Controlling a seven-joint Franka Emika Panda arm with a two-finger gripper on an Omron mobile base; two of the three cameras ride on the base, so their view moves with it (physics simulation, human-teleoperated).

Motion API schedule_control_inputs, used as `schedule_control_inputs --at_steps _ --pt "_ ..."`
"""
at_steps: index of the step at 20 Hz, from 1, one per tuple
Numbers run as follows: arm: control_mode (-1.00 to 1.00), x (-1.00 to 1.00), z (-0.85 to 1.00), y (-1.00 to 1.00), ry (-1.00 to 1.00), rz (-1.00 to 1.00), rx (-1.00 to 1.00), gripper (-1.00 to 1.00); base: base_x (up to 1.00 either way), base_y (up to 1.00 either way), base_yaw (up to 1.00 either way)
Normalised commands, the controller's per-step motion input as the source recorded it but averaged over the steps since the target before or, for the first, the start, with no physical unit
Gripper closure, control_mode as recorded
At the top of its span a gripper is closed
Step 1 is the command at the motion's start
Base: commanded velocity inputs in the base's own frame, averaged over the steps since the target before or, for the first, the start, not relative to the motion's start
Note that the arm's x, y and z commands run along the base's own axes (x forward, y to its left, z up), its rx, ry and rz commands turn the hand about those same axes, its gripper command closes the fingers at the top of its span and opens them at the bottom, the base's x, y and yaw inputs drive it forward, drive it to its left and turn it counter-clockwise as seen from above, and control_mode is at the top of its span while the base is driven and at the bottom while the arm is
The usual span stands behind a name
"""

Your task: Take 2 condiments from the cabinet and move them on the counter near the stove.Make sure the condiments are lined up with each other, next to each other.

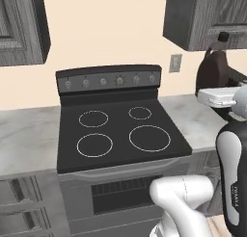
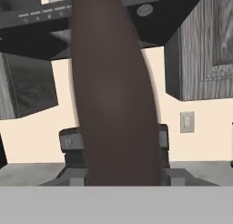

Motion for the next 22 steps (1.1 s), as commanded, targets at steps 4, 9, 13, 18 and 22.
schedule_control_inputs --at_steps 4,9,13,18,22 --pt "1.0 0.0 0.0 0.0 0.0 0.0 0.0 1.0 0.76 0.0 0.0" --pt "1.0 0.0 0.0 0.0 0.0 0.0 0.0 1.0 0.53 0.0 0.0" --pt "1.0 0.0 0.0 0.0 0.0 0.0 0.0 1.0 0.36 0.0 0.0" --pt "1.0 0.0 0.0 0.0 0.0 0.0 0.0 1.0 0.02 0.0 0.0" --pt "1.0 0.0 0.0 0.0 0.0 0.0 0.0 1.0 0.0 0.0 0.0"
